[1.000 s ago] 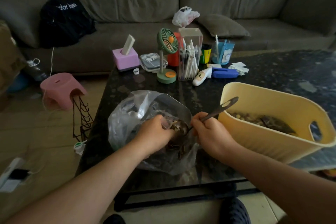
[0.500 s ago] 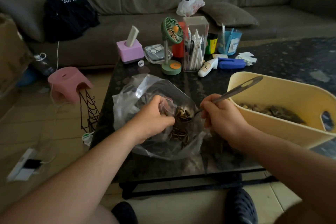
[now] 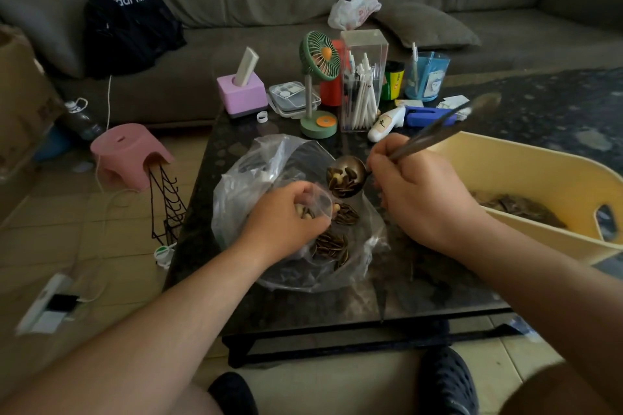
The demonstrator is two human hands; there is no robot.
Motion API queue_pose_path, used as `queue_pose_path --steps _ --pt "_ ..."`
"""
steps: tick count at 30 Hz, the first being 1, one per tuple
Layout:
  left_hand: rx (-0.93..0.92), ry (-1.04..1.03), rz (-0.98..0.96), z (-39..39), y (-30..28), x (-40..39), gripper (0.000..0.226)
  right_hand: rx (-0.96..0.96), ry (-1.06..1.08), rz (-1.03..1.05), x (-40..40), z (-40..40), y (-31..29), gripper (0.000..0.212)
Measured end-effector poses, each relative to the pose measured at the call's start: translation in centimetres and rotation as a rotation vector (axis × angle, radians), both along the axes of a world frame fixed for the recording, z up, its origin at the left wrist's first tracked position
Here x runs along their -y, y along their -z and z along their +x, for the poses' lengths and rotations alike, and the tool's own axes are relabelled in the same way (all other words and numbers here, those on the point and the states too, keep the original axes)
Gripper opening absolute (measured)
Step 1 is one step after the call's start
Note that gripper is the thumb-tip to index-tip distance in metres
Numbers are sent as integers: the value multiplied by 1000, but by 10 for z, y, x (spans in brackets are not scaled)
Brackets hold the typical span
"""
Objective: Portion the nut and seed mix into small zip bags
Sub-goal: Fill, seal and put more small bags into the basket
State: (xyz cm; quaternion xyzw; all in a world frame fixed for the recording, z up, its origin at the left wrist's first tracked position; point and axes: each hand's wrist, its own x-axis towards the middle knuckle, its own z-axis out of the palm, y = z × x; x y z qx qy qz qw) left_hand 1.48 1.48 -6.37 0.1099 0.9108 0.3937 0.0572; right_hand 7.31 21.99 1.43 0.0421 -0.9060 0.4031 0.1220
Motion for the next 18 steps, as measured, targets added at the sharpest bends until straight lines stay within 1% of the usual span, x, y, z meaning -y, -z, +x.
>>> queue_pose_path --steps 5,7,9,10,14,16,18 --pt "-1 -48 23 2 1 -5 55 -99 -143 303 12 2 4 16" --pt "27 -56 39 2 0 -7 51 -129 -168 362 14 3 6 19" --pt "53 -71 61 2 -1 -7 40 -134 -193 382 14 5 7 17" --pt "69 -80 77 2 0 -7 38 -140 -207 380 15 5 7 15" --pt "112 -90 131 2 -1 -6 48 -229 -294 405 16 7 12 15" --pt "122 -89 150 3 -2 -6 36 -253 -314 418 16 7 16 21" --pt "134 -94 160 3 -3 -5 33 -262 -315 425 15 6 18 21"
